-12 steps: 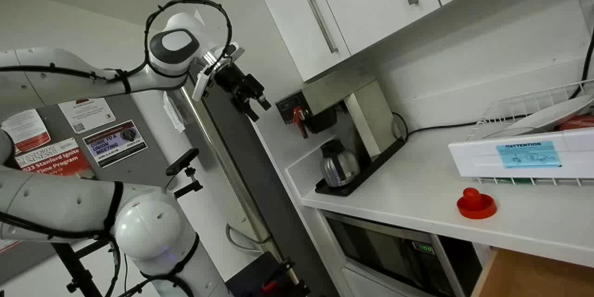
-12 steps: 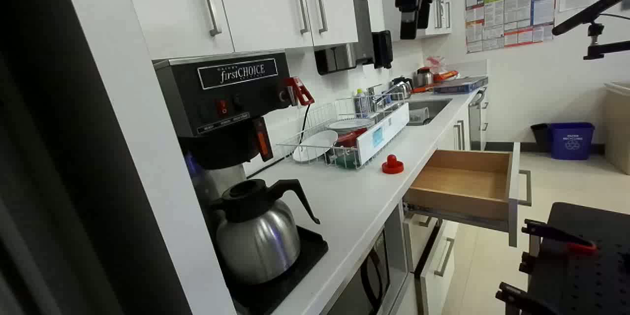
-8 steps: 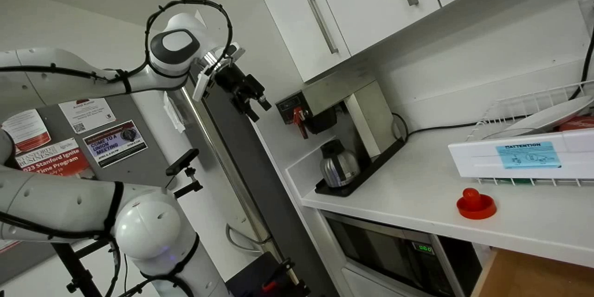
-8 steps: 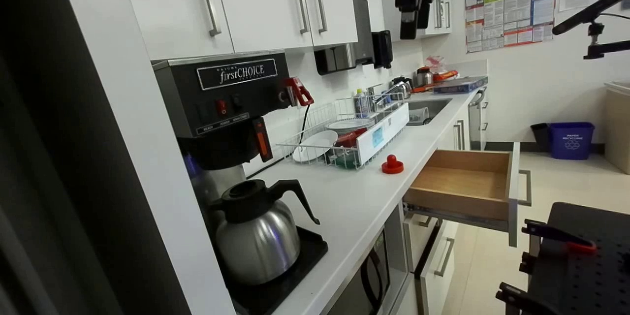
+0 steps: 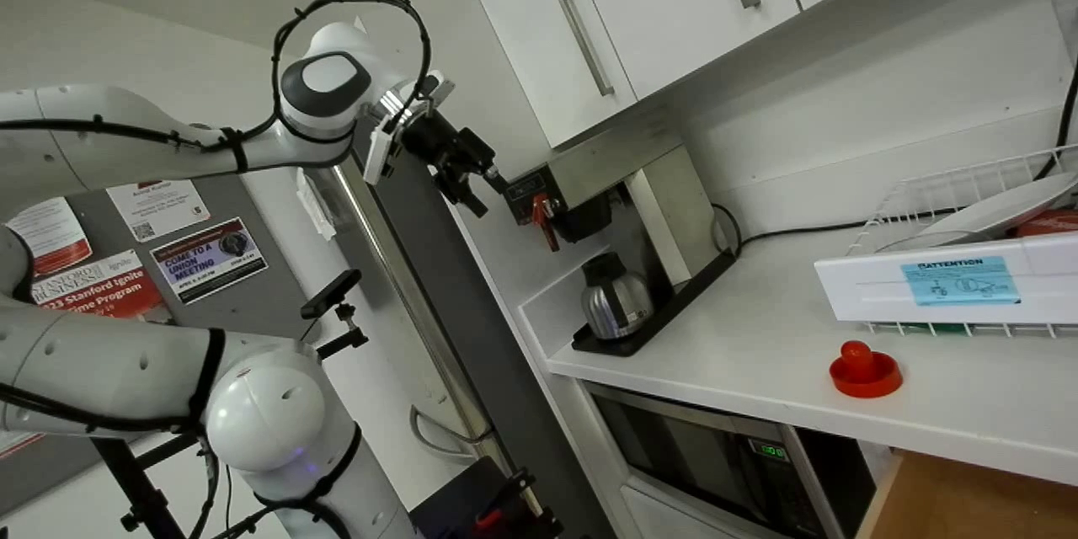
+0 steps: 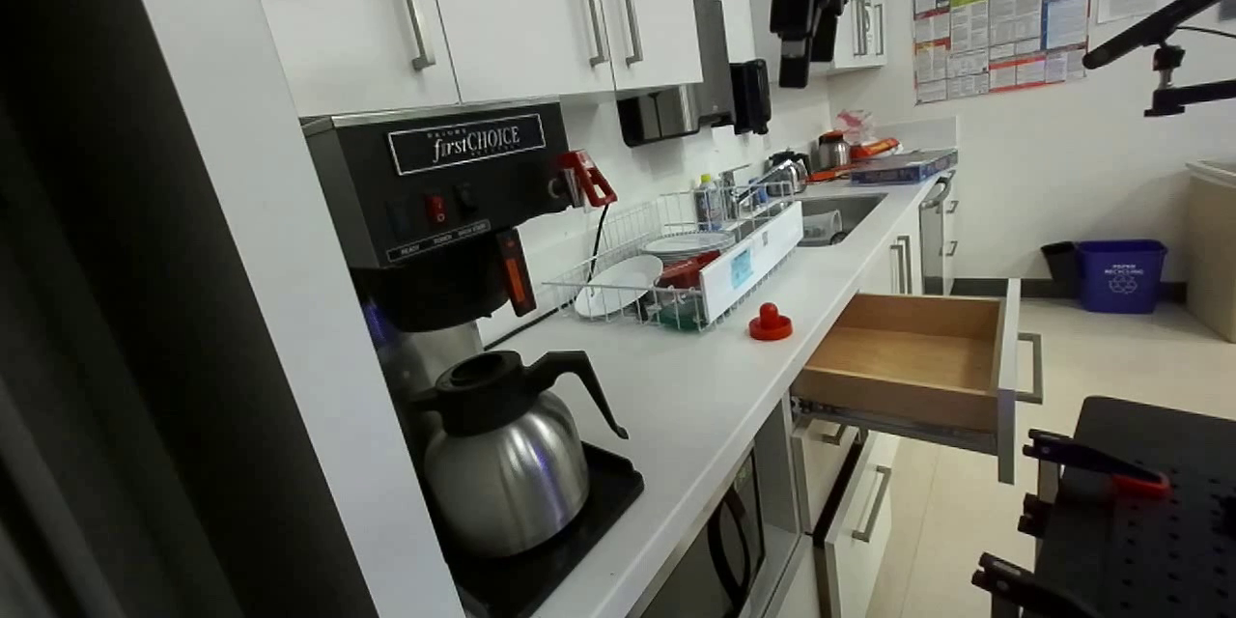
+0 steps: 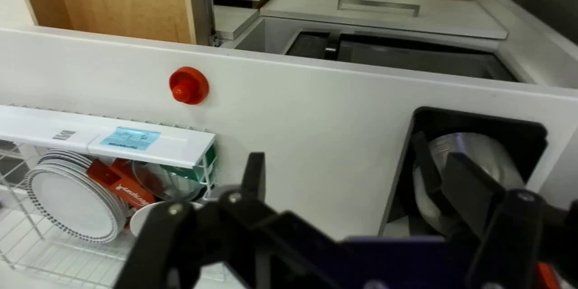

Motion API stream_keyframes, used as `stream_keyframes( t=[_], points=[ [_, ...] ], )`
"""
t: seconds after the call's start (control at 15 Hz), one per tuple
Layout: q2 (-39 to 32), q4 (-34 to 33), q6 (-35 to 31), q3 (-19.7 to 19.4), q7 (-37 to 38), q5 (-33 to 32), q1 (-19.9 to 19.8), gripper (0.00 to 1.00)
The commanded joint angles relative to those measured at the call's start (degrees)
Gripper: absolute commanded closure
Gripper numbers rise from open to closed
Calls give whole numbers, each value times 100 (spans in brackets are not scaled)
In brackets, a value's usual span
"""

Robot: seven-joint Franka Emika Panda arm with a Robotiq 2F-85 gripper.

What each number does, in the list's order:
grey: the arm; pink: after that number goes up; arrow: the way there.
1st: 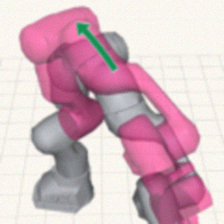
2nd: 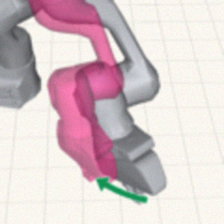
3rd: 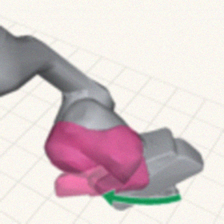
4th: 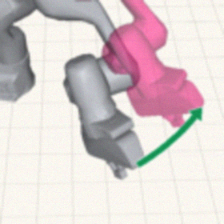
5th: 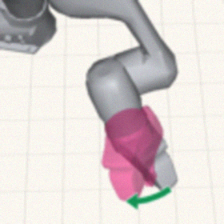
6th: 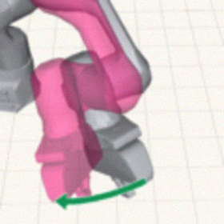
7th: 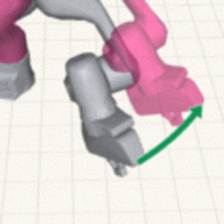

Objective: Move the red object to the right

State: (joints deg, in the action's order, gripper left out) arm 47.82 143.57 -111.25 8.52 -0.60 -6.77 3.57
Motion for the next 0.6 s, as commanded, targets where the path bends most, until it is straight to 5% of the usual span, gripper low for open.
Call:
stream_keyframes(
  t=[0.0, 0.4, 0.53],
  points=[
    [-366, 344, -860, -484, 24, -513, -447, 0],
    [-1427, 841, -2477, -1613, -223, -709, -1170, 0],
    [-1564, 694, -2124, -1572, -151, -599, -1235, 0]
  ],
)
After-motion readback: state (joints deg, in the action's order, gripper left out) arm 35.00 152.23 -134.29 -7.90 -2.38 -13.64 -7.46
